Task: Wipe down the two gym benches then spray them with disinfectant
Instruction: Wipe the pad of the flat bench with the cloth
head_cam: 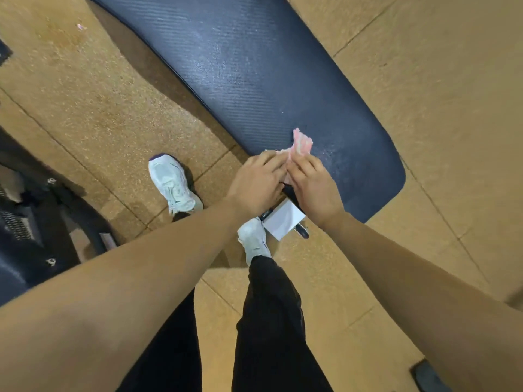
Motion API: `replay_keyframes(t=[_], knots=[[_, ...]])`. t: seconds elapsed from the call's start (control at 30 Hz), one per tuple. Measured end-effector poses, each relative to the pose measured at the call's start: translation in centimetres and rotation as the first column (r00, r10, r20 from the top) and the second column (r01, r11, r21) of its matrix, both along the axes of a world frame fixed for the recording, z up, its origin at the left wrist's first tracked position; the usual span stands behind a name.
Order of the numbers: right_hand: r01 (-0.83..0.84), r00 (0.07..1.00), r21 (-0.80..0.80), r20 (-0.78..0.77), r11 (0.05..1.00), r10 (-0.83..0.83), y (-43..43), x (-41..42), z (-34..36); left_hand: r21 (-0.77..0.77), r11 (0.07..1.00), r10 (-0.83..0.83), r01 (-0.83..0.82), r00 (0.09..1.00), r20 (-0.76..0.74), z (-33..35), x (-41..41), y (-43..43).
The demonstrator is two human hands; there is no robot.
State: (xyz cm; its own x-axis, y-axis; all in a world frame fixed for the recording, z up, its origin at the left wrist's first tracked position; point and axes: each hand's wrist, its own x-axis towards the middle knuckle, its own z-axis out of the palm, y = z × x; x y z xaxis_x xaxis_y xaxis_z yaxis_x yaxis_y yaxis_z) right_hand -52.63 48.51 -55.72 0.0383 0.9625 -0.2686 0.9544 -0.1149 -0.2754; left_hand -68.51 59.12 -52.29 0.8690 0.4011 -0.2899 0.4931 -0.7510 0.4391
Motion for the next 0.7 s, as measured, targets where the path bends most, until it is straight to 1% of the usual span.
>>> replay_keyframes(t=[0.07,0.13,0.2,0.27,0.33,0.37,0.4,0.43,0.47,0.5,0.57,0.63,0.7], knots=[[-0.047,0.999,-0.029,-0.006,0.998,0.047,-3.2,1.3,0.3,0.000,0.996,-0.087,0.087,0.996,-0.028,-0.2,-0.2,-2.7],[-0.051,0.999,-0.034,0.011,0.998,0.052,-5.8,2.6,1.1,-0.039,0.984,-0.179,0.176,0.978,-0.103,-0.1,-0.6,-4.9],[-0.013,0.998,-0.054,0.056,0.998,0.016,-8.0,3.2,2.0,-0.095,0.978,-0.198,0.187,0.971,-0.130,0.6,-0.5,-6.6],[0.107,0.990,-0.091,0.097,0.990,-0.098,-9.6,2.8,2.9,-0.211,0.975,-0.097,0.071,0.989,-0.116,1.8,-0.6,-8.2],[0.258,0.964,-0.244,0.126,0.935,-0.233,-10.3,1.5,4.9,-0.297,0.953,0.014,-0.056,0.989,-0.144,3.8,-1.9,-9.5],[0.312,0.949,-0.347,0.150,0.885,-0.276,-10.3,0.8,5.9,-0.328,0.936,0.079,-0.126,0.985,-0.154,4.5,-2.8,-9.7],[0.342,0.939,-0.418,0.176,0.841,-0.294,-10.5,0.1,7.3,-0.367,0.906,0.164,-0.213,0.973,-0.160,5.8,-4.1,-10.4],[0.359,0.933,-0.457,0.185,0.814,-0.308,-10.7,-0.8,8.9,-0.398,0.868,0.249,-0.297,0.954,-0.168,7.3,-5.4,-11.1],[0.355,0.935,-0.469,0.169,0.809,-0.312,-10.9,-1.7,10.3,-0.409,0.835,0.323,-0.367,0.930,-0.175,8.9,-6.9,-11.9],[0.337,0.941,-0.462,0.130,0.820,-0.313,-11.2,-2.8,12.0,-0.411,0.806,0.386,-0.427,0.904,-0.183,10.4,-8.4,-12.8],[0.299,0.942,-0.452,0.002,0.840,-0.334,-11.9,-5.3,15.4,-0.419,0.742,0.497,-0.524,0.849,-0.180,13.8,-11.5,-14.6],[0.273,0.921,-0.461,-0.128,0.844,-0.367,-13.2,-8.2,19.2,-0.419,0.679,0.589,-0.603,0.788,-0.179,16.8,-14.8,-16.7],[0.242,0.883,-0.506,-0.239,0.828,-0.404,-14.9,-11.4,23.3,-0.410,0.617,0.668,-0.672,0.722,-0.179,19.8,-18.4,-19.3]])
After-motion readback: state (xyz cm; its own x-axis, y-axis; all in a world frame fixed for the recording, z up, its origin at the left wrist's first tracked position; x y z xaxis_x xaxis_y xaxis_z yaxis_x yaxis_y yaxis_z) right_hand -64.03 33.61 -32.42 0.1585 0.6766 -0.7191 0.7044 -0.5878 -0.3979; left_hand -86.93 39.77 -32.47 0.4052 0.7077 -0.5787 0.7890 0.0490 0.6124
